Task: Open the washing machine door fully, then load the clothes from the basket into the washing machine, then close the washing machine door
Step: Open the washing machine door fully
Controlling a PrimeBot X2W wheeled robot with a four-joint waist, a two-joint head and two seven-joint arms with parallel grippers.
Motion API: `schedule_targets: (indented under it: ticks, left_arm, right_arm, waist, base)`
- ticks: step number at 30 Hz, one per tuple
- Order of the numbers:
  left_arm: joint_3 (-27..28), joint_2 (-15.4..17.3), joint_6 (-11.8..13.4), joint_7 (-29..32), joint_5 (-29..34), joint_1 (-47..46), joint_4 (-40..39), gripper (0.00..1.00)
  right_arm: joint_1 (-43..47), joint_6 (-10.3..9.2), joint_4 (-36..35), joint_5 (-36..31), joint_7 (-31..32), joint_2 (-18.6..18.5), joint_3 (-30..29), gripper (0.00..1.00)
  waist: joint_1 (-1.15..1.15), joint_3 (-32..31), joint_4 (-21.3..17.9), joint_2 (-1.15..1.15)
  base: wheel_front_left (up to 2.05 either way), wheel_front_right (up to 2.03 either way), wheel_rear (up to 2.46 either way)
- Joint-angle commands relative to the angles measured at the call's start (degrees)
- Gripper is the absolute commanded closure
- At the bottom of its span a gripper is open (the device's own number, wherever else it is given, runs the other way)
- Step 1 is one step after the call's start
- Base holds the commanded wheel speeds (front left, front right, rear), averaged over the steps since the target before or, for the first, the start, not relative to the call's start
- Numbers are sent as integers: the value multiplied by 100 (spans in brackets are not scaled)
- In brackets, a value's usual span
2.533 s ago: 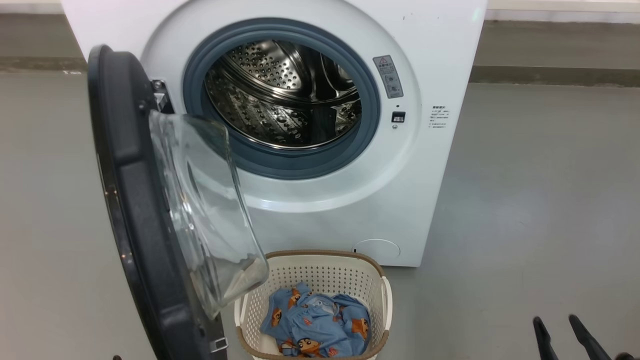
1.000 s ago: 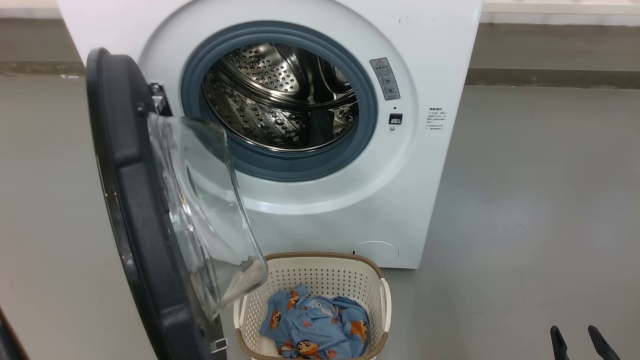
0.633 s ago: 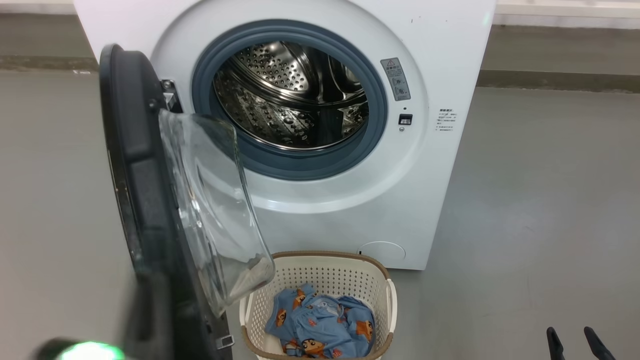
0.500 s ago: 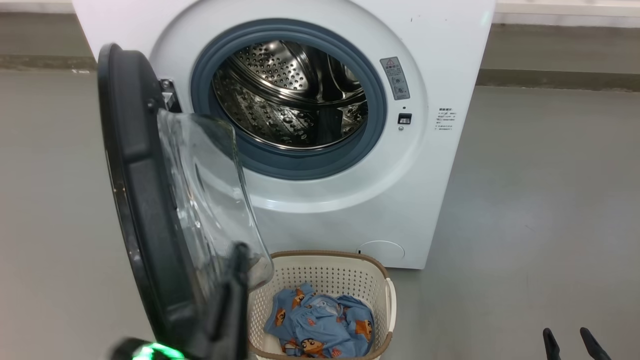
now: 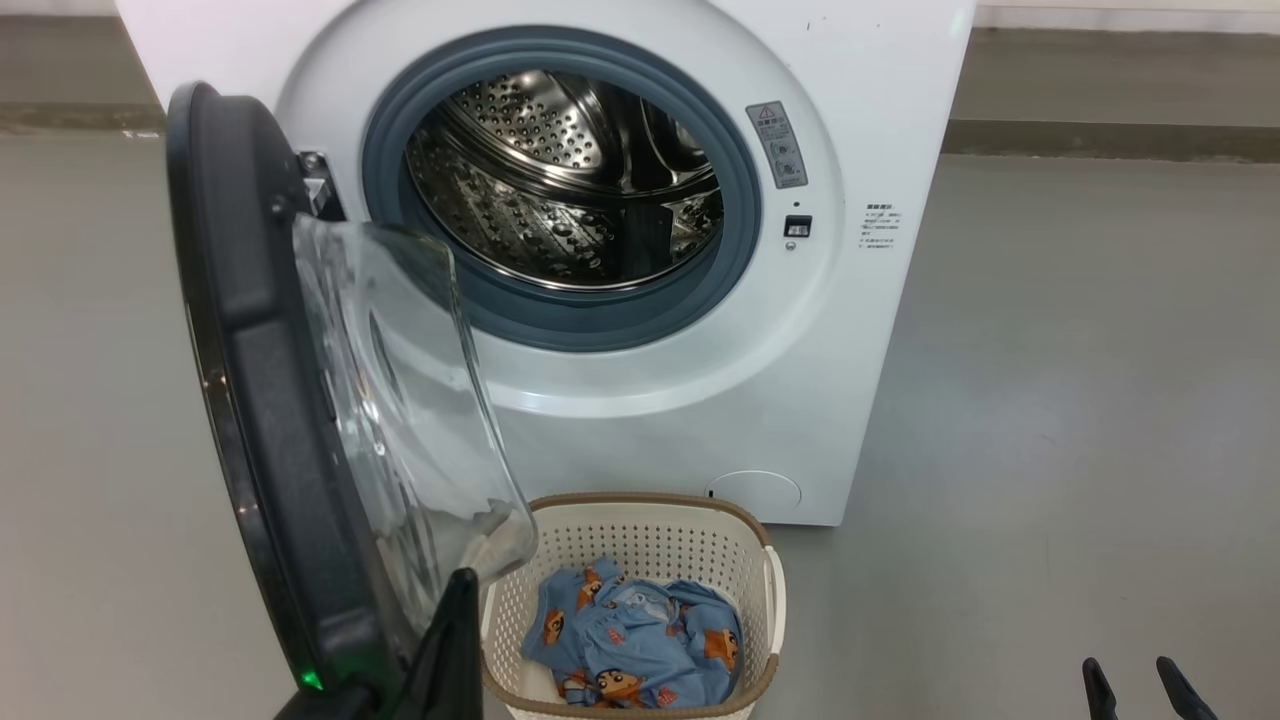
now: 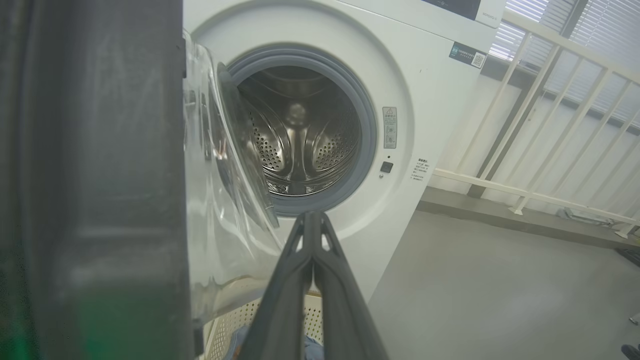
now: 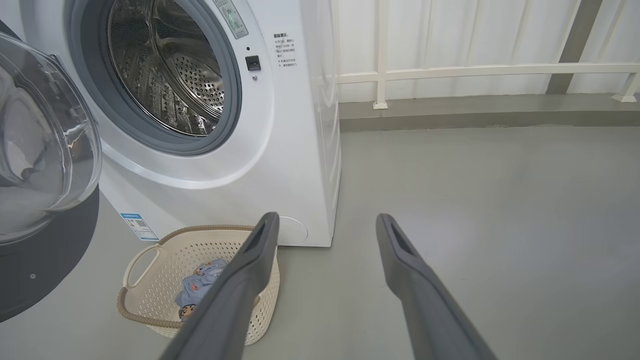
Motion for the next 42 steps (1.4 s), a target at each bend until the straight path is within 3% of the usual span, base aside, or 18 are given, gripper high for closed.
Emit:
schedule_targets:
  ticks: [1, 26, 42]
  left_arm:
    - [216, -5, 52, -44, 15, -246, -109, 100]
    - [1318, 213, 738, -205, -194, -99, 132, 100]
    - [2468, 695, 814, -700, -545, -556, 1216, 100]
  right_arm:
    - [-115, 9, -115, 9, -70, -158, 129, 0]
    - [-57, 9, -76, 81, -70, -184, 260, 0]
    - [-53, 9, -84, 156, -70, -336, 427, 0]
  waist:
    - [0, 11, 15, 0]
    - [0, 66, 596, 0]
    - [0, 239, 635, 0]
  base:
    - [0, 0, 0]
    - [0, 0, 0]
    - [0, 0, 0]
